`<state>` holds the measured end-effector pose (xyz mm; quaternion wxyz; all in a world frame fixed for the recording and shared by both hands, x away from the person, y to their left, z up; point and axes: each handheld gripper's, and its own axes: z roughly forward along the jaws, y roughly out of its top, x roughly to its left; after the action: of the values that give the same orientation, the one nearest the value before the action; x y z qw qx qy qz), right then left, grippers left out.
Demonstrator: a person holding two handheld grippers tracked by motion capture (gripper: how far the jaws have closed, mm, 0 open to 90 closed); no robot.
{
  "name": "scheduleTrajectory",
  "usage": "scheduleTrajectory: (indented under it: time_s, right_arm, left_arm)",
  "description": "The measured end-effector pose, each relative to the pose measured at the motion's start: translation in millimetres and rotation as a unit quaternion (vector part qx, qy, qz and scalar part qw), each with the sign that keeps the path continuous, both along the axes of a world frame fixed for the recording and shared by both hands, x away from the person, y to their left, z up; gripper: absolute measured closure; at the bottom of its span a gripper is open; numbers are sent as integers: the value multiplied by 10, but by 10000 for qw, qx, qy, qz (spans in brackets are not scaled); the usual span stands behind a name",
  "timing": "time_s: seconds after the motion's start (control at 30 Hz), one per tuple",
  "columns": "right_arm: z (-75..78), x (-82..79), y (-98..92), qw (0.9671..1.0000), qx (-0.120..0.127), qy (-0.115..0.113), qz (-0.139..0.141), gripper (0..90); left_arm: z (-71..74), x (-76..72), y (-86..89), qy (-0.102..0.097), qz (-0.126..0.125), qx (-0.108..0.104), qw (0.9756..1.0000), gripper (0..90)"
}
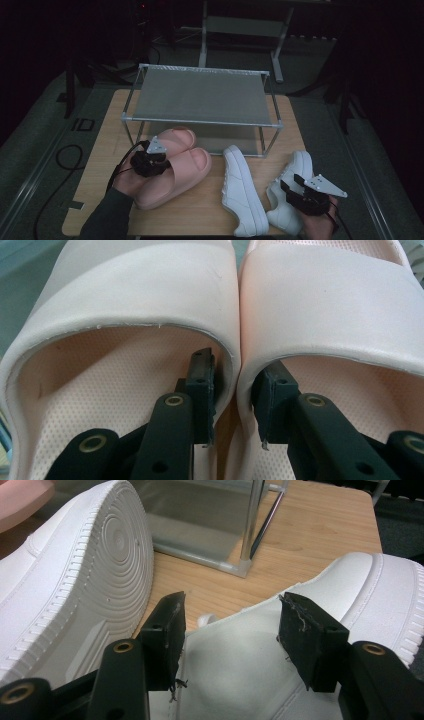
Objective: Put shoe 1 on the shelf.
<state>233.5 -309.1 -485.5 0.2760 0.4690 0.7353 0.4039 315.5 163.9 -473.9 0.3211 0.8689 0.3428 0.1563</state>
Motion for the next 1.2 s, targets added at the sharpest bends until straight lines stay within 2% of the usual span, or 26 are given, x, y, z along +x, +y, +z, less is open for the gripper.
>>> scheduleTrajectory:
  time_s: [0.53,1.07,1.2]
  right_arm:
    - [0,0,1,10000,-3,-2,0,434]
    - [-1,-1,0,10000,8,-2,-3,434]
    - [-1,-1,1,10000,6,-4,-3,434]
  left_arm:
    - [-44,171,-37,-97,142,81,9998,716]
    - [-202,354,-103,-107,403,62,9991,714]
    - [-233,401,-117,-112,492,-4,9987,714]
